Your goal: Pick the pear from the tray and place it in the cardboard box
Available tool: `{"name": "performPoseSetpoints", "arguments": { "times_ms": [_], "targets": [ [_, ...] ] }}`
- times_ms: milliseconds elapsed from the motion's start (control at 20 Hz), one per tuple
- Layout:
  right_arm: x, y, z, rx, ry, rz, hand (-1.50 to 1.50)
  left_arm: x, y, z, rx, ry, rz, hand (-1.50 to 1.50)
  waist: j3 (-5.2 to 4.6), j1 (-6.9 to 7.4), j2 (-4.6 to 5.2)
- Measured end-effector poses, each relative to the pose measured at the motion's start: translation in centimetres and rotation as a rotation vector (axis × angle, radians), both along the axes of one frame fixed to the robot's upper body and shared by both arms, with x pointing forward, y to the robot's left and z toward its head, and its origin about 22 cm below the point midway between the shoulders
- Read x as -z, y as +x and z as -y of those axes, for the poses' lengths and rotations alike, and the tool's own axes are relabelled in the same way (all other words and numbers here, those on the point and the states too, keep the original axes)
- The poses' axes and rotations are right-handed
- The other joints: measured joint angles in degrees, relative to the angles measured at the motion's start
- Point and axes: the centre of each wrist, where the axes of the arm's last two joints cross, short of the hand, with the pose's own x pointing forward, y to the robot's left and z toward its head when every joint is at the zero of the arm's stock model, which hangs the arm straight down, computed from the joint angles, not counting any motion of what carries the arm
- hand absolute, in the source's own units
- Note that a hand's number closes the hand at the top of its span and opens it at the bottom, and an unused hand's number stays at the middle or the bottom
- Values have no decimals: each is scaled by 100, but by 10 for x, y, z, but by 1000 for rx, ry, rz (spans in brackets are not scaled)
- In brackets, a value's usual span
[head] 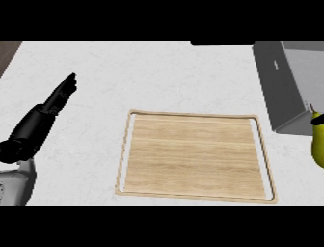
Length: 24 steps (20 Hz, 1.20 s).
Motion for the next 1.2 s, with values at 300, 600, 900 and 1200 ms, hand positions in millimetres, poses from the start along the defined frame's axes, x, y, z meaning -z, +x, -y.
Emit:
{"name": "performPoseSetpoints", "arguments": {
  "times_ms": [300,600,900,1200],
  "targets": [
    [-37,36,19,188,115,-55,150,3,5,13,25,-5,8,0,1,125,31],
    [-51,77,42,314,87,-61,150,-3,10,22,33,-8,9,0,5,223,56],
    [-53,100,58,383,-118,-144,150,-3,16,24,63,-1,18,0,8,353,113],
    [-45,111,77,406,-287,-269,150,-4,20,28,89,4,29,0,16,478,164]
  ]
}}
